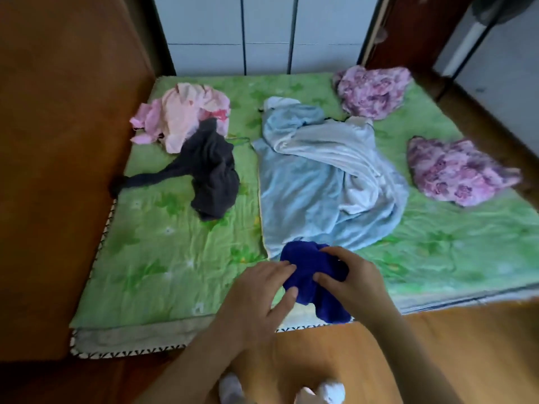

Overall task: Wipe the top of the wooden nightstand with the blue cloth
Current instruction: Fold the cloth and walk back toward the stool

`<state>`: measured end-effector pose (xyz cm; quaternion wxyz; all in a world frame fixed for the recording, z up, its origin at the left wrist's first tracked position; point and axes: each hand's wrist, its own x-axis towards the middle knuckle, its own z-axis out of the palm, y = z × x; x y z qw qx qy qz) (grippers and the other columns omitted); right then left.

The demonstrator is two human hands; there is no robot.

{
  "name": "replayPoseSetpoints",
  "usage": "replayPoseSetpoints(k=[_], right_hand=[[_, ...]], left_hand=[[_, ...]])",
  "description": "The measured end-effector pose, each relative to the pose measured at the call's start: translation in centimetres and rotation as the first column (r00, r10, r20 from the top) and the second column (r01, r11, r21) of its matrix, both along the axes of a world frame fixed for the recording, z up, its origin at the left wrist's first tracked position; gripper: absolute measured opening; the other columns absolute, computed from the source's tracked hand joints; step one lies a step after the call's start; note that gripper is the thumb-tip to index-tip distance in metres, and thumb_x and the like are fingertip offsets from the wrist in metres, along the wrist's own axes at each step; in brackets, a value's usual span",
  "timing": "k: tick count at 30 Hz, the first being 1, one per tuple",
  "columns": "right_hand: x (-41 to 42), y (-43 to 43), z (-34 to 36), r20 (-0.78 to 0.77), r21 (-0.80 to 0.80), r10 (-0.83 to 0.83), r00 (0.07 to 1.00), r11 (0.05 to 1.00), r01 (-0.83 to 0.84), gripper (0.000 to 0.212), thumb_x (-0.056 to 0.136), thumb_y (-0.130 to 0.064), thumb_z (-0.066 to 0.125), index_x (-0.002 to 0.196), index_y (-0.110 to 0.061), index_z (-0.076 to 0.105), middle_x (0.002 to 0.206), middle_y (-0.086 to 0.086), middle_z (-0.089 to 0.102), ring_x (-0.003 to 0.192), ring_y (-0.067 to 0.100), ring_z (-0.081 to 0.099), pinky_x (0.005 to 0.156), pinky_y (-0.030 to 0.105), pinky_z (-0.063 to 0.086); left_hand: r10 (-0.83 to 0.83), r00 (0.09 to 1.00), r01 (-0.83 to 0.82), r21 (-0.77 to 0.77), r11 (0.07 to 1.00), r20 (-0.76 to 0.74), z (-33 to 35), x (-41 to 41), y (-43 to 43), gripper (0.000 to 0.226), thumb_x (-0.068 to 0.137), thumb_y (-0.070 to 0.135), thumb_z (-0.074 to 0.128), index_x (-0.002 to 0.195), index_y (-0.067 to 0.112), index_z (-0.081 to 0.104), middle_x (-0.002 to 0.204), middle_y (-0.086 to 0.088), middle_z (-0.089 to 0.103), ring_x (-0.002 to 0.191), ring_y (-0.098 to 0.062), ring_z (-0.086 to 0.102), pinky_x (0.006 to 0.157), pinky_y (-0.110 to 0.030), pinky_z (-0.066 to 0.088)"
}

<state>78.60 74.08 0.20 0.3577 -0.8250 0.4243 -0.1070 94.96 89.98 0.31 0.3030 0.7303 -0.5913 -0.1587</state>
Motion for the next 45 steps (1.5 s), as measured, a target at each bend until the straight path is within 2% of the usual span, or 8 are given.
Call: replayPoseSetpoints(k=[6,12,16,22,26,36,40,45], right_hand=[[-12.0,-6.3,1.1,0.048,-0.012,-0.194,0.98,0.981,0.195,0.049,0.074,-0.038,0.079,0.121,-0.038,0.065,0.104,-0.017,0.071,0.093,0.008,0.065,0.083,0.029,0.051],[-26.2,-10.8,3.1,0.063,-0.073,-0.441,0.895,0.893,0.445,0.047,0.076,-0.042,0.075,0.121,-0.043,0.063,0.096,-0.025,0.067,0.087,0.0,0.062,0.07,0.014,0.042],[-33.7,-12.4,3.4,0.065,-0.105,-0.584,0.809,0.802,0.587,0.049,0.077,-0.041,0.077,0.124,-0.041,0.062,0.103,-0.025,0.065,0.091,0.003,0.061,0.075,0.02,0.043],[-44.0,-14.7,2.3,0.036,-0.154,-0.744,0.667,0.655,0.739,0.047,0.077,-0.038,0.075,0.123,-0.04,0.063,0.108,-0.021,0.068,0.094,0.007,0.062,0.081,0.027,0.05],[-49.6,-17.9,1.5,0.026,-0.168,-0.822,0.569,0.558,0.813,0.046,0.073,-0.042,0.072,0.118,-0.043,0.061,0.101,-0.028,0.064,0.089,0.001,0.06,0.074,0.016,0.042],[-62.6,-28.1,2.0,-0.004,-0.167,-0.949,0.315,0.311,0.936,0.052,0.069,-0.052,0.059,0.12,-0.049,0.049,0.097,-0.031,0.059,0.089,-0.002,0.059,0.077,0.024,0.048],[-67.2,-30.0,2.6,0.007,-0.2,-0.979,0.202,0.196,0.96,0.056,0.066,-0.058,0.057,0.121,-0.051,0.048,0.088,-0.044,0.051,0.085,-0.015,0.054,0.071,0.01,0.037],[-73.1,-34.0,1.5,0.006,-0.164,-0.987,0.16,0.157,0.974,0.06,0.066,-0.062,0.054,0.124,-0.047,0.054,0.097,-0.034,0.054,0.087,-0.003,0.055,0.075,0.01,0.038]], left_hand=[[-0.179,0.984,0.18,-0.024,0.983,0.023,0.9,-9.1,-10.3,0.046,0.1,0.045,0.042,0.133,0.018,0.061,0.13,0.003,0.064,0.121,-0.011,0.056,0.103,-0.03,0.042],[-0.43,0.903,0.431,-0.06,0.901,0.029,2.8,-21.3,-20.3,0.045,0.1,0.043,0.042,0.131,0.016,0.061,0.13,0.004,0.064,0.119,-0.008,0.055,0.103,-0.012,0.033],[-0.608,0.79,0.612,-0.055,0.789,0.083,3.4,-27.8,-25.6,0.05,0.101,0.044,0.04,0.133,0.013,0.061,0.133,0.0,0.063,0.122,-0.014,0.057,0.103,-0.03,0.045],[-0.778,0.62,0.784,-0.035,0.62,0.102,2.7,-38.1,-33.2,0.048,0.099,0.041,0.042,0.131,0.011,0.063,0.131,-0.002,0.065,0.119,-0.017,0.059,0.101,-0.031,0.046],[-0.851,0.517,0.856,-0.04,0.516,0.09,1.6,-43.9,-38.9,0.048,0.101,0.042,0.04,0.135,0.015,0.06,0.134,0.002,0.062,0.123,-0.012,0.055,0.104,-0.027,0.043],[-0.959,0.284,0.955,-0.088,0.282,0.011,1.0,-59.4,-54.9,0.049,0.101,0.045,0.039,0.135,0.017,0.059,0.135,0.006,0.061,0.126,-0.008,0.052,0.107,-0.021,0.037],[-0.978,0.206,0.975,-0.09,0.206,-0.001,1.3,-65.2,-58.5,0.047,0.103,0.044,0.039,0.139,0.02,0.055,0.14,0.009,0.057,0.13,-0.003,0.047,0.109,-0.016,0.031],[-0.985,0.171,0.982,-0.082,0.173,-0.028,0.4,-71.8,-63.1,0.051,0.102,0.05,0.034,0.139,0.022,0.055,0.139,0.011,0.057,0.129,0.001,0.046,0.108,-0.014,0.032]])
